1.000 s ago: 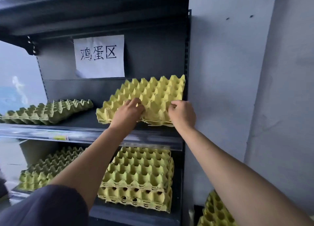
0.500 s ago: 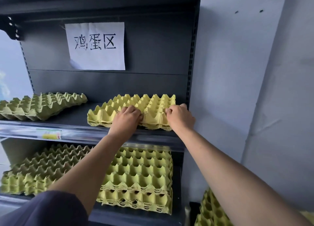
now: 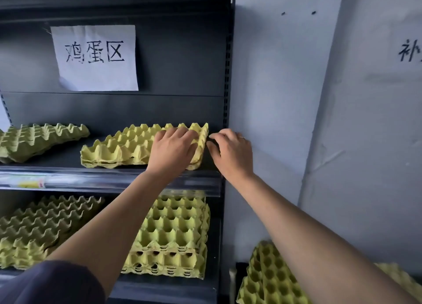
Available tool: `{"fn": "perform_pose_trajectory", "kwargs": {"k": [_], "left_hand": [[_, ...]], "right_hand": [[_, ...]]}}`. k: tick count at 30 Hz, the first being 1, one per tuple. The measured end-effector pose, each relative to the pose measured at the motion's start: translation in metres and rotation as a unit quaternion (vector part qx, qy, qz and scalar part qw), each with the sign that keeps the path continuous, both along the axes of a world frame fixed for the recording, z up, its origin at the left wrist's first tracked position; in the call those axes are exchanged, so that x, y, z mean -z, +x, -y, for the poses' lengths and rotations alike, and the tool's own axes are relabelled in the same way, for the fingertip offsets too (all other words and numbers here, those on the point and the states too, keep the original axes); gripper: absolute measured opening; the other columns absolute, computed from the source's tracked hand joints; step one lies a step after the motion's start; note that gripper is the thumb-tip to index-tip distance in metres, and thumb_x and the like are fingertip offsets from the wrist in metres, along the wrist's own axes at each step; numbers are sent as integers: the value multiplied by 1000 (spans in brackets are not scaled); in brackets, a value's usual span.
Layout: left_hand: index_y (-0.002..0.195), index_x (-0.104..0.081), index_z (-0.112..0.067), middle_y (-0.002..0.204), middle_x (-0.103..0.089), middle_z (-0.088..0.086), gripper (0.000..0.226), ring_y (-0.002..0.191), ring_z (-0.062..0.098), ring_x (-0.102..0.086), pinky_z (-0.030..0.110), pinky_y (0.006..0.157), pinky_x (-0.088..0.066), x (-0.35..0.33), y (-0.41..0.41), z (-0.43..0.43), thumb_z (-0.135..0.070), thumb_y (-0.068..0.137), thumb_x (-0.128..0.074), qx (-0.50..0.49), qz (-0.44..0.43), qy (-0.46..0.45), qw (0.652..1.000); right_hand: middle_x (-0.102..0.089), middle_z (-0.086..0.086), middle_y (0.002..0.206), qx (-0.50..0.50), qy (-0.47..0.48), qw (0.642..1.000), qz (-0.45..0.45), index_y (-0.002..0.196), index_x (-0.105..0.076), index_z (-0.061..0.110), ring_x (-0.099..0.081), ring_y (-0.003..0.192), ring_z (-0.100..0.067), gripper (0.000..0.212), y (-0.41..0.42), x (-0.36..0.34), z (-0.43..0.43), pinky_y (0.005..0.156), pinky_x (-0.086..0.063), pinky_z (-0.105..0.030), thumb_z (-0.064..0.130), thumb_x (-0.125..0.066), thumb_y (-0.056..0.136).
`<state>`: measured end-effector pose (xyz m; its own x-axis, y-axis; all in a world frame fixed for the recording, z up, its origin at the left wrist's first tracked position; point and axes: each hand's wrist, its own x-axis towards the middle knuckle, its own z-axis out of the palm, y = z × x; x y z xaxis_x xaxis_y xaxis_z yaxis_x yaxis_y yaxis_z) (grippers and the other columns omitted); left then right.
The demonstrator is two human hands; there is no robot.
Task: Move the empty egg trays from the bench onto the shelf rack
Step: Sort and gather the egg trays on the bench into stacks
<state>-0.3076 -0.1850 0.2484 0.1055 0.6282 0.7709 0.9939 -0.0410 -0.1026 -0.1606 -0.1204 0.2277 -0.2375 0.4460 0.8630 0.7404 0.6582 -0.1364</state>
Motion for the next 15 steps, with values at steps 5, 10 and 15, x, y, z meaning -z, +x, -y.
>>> {"fn": "perform_pose_trajectory", "kwargs": {"k": [5,10,15], "left_hand": [[87,-64,-16,80,-67,2,27,79,30,-62,37,71,-46,2,81,-11,-31,84,-42,35,-19,-16,999],[93,-64,-13,82,-67,5,11,80,32,-61,38,71,-42,21,180,-25,-19,85,-59,84,-23,-21,996],[108,-58,-17,97,-65,2,21,97,29,-57,36,81,-35,53,272,-43,-27,92,-47,126,2,-101,987]], "right_hand": [[-66,-4,88,39,-7,998,42,93,-72,15,-63,77,-34,25,87,13,-7,62,-48,-37,33,-58,82],[-63,-7,111,69,-101,988,96,115,-65,18,-58,102,-34,32,204,31,-14,80,-47,-42,37,-53,92],[-60,-4,121,117,-163,970,138,125,-59,23,-55,111,-29,39,309,59,-18,86,-44,-40,44,-46,95]]}}
